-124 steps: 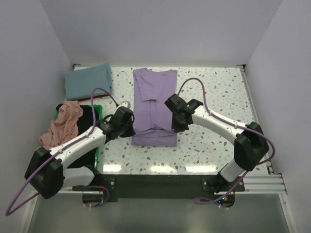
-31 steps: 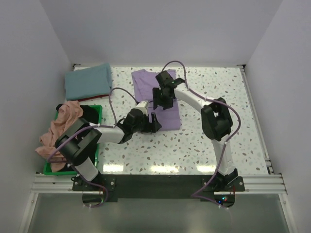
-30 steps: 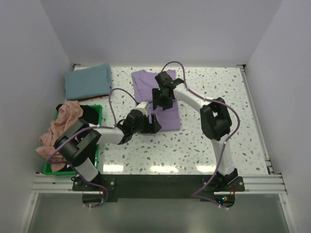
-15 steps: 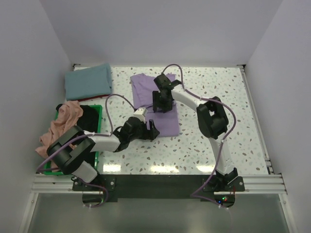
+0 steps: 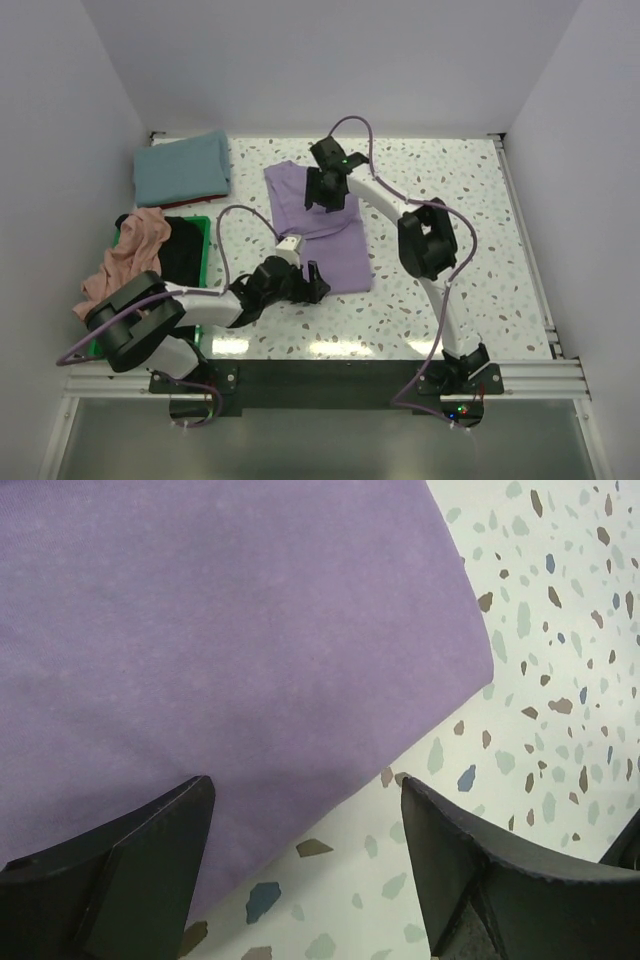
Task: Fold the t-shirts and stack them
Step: Fold the tshirt
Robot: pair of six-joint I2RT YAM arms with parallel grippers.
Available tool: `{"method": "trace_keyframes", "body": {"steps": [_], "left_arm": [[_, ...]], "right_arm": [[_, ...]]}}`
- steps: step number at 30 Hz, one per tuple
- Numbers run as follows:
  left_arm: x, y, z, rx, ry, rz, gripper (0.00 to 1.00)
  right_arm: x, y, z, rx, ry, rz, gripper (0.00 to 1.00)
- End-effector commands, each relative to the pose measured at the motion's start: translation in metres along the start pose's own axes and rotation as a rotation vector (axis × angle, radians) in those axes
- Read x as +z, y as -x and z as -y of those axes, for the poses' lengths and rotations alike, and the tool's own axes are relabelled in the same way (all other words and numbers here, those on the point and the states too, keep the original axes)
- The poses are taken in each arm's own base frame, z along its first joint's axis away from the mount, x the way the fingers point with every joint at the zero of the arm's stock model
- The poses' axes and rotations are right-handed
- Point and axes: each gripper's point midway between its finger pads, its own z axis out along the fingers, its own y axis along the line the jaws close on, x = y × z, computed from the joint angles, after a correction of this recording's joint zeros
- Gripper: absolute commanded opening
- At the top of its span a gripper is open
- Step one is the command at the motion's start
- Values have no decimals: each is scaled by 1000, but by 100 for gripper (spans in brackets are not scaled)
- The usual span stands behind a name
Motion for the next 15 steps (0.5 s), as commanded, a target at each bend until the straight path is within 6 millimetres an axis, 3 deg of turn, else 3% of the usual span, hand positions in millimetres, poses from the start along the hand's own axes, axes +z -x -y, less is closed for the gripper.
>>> {"method": "trace_keyframes", "body": {"steps": [1, 7, 8, 9, 10, 11, 12, 15], "left_arm": [[-38, -96, -62, -14, 229, -320, 81], [-46, -92, -62, -19, 252, -304, 81], [-49, -88, -61, -17, 263, -296, 81], [-48, -79, -58, -8, 270, -268, 81], [-48, -69, -54, -3, 262, -241, 81], [-47, -59, -47, 1, 261, -224, 81], [-47, -51, -44, 7, 264, -202, 82], [-46, -26, -28, 41, 246, -159, 82]], "right_arm": [[-37, 36, -10, 38, 41, 96, 60], [-84, 42, -12, 2, 84, 133, 61], [-83, 29, -5, -10, 69, 105, 61], [-99, 30, -7, -14, 84, 128, 61], [-101, 23, -7, -24, 84, 120, 61], [-95, 2, -1, -41, 64, 77, 61], [-105, -2, -4, -51, 77, 87, 61], [-104, -34, -5, -67, 92, 28, 61]]}}
